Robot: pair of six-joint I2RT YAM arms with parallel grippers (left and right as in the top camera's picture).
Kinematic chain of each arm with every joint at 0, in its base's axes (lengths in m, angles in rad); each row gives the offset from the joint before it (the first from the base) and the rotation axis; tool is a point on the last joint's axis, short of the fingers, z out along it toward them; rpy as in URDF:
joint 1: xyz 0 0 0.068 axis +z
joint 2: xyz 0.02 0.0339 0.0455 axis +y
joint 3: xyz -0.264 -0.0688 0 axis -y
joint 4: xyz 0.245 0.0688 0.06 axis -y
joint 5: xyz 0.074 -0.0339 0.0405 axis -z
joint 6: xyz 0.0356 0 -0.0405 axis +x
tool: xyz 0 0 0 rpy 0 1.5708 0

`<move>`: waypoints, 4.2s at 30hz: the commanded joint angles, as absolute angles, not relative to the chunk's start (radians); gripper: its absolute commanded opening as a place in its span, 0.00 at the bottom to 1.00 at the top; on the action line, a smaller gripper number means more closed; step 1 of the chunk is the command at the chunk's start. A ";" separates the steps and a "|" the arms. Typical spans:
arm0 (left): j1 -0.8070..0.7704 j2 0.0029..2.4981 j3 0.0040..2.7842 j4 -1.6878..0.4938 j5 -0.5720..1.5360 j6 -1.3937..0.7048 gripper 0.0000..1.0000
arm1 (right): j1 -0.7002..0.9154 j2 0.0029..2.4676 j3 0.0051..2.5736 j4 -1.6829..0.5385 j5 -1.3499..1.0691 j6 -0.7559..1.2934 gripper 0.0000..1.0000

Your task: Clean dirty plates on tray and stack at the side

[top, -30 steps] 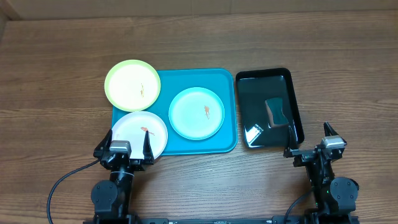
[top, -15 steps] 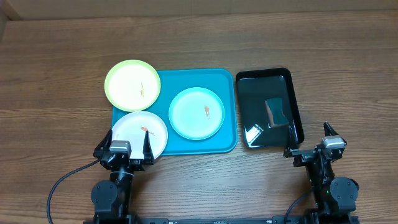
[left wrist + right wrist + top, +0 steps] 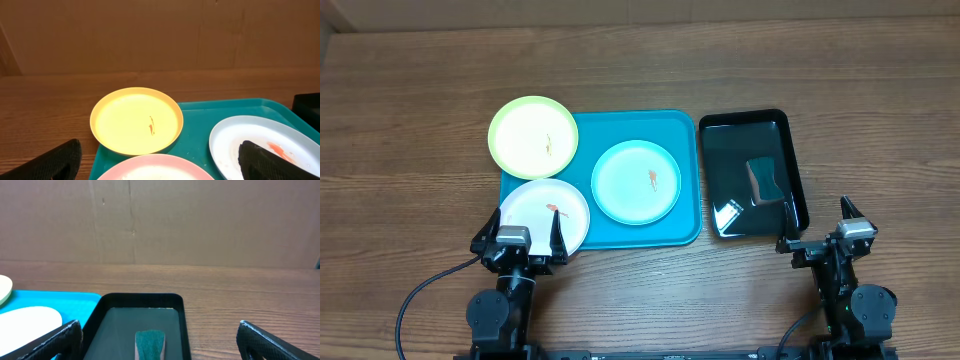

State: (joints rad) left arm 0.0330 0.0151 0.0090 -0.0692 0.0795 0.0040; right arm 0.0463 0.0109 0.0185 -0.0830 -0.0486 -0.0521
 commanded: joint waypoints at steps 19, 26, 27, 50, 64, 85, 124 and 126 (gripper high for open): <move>0.032 0.582 0.850 -0.723 0.308 -0.072 1.00 | 0.045 0.004 0.008 -0.078 -0.053 -0.044 1.00; 0.032 1.206 1.476 -1.312 0.434 -0.061 1.00 | 0.045 0.004 0.008 -0.078 -0.053 -0.044 1.00; 0.032 1.251 1.499 -1.354 0.469 -0.046 0.93 | 0.045 0.004 0.008 -0.078 -0.053 -0.044 1.00; -0.300 1.457 1.263 -1.065 -0.027 -0.399 0.33 | 0.045 0.004 0.008 -0.078 -0.053 -0.044 1.00; -0.308 1.694 1.192 -0.822 -0.025 -0.416 0.29 | 0.045 0.004 0.008 -0.078 -0.053 -0.044 1.00; -0.307 1.863 1.192 -0.743 -0.065 -0.369 0.24 | 0.045 0.004 0.008 -0.078 -0.053 -0.044 1.00; -0.308 1.878 1.184 -0.721 -0.074 -0.367 0.23 | 0.045 0.004 0.008 -0.078 -0.053 -0.044 1.00; -0.308 1.878 1.184 -0.721 -0.074 -0.367 0.23 | 0.045 0.004 0.008 -0.078 -0.053 -0.044 1.00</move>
State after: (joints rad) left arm -0.3038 1.8614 1.1896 -0.7246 -0.0753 -0.3859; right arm 0.0463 0.0105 0.0185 -0.0834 -0.0486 -0.0521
